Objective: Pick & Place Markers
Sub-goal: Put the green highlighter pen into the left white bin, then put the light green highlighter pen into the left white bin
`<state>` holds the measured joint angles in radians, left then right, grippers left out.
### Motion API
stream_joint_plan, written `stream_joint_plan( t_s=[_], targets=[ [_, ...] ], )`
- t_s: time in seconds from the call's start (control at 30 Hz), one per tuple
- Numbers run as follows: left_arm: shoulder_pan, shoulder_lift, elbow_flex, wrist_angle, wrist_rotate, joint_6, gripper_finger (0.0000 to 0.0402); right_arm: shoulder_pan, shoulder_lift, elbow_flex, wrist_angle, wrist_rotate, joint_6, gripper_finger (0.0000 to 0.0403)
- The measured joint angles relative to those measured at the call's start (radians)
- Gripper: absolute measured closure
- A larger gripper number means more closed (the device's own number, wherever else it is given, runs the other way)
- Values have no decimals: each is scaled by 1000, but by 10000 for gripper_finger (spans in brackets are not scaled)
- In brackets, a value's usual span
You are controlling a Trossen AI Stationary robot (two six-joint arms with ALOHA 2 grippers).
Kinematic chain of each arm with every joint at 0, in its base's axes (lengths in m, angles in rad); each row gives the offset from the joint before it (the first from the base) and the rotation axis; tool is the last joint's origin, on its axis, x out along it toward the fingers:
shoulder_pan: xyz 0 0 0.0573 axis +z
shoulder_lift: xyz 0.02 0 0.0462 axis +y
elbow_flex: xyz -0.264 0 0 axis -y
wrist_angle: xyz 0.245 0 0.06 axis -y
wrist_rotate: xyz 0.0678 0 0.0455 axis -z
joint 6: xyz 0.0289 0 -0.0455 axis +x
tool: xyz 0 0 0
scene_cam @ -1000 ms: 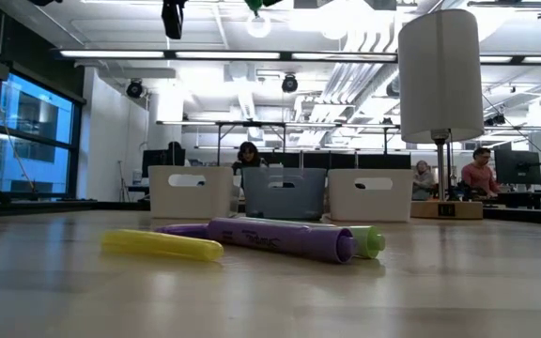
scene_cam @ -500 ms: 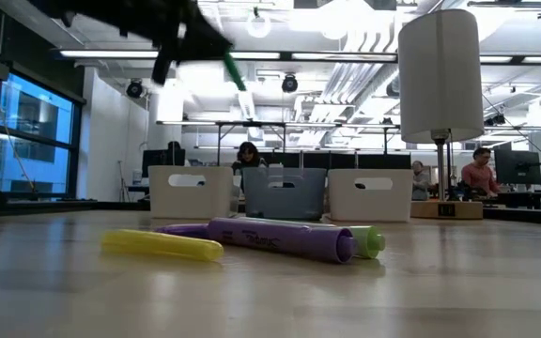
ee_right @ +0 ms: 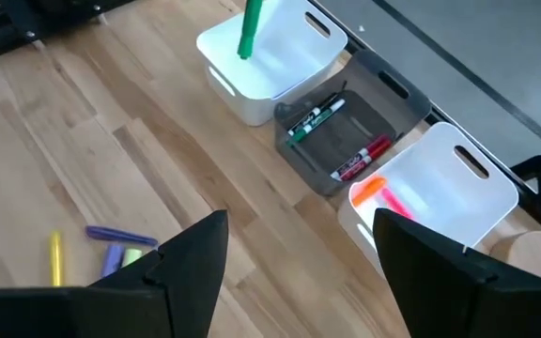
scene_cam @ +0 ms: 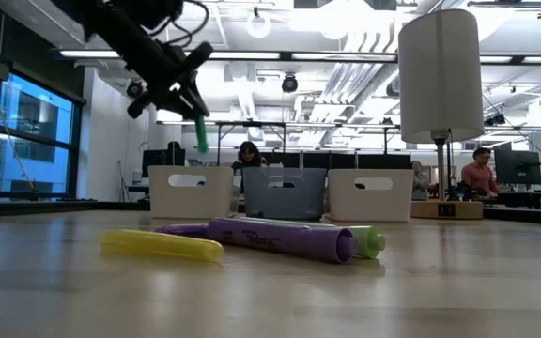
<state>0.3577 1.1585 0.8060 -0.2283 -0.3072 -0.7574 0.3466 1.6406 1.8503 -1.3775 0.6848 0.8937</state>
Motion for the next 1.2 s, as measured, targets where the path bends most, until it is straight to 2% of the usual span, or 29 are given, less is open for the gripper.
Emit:
stream_joint_plan(
  t_s=[0.23,0.37,0.6,0.77,1.07,1.2],
  targets=[
    [95,126,163,-184,110,46,335,3,3,0,-2,17,-3,147],
    [103,196,239,-249,112,46,330,3,3,0,-3,17,-36,147],
    [100,295,295,-312,171,26,327,3,3,0,-4,7,-64,147],
    [101,313,303,-332,165,10,323,3,3,0,-14,-18,-84,147],
    [101,313,303,-358,141,-9,252,16,3,0,-43,-48,-90,147],
    [101,313,303,-348,178,-7,228,38,3,0,-49,-48,-89,147]
  ],
)
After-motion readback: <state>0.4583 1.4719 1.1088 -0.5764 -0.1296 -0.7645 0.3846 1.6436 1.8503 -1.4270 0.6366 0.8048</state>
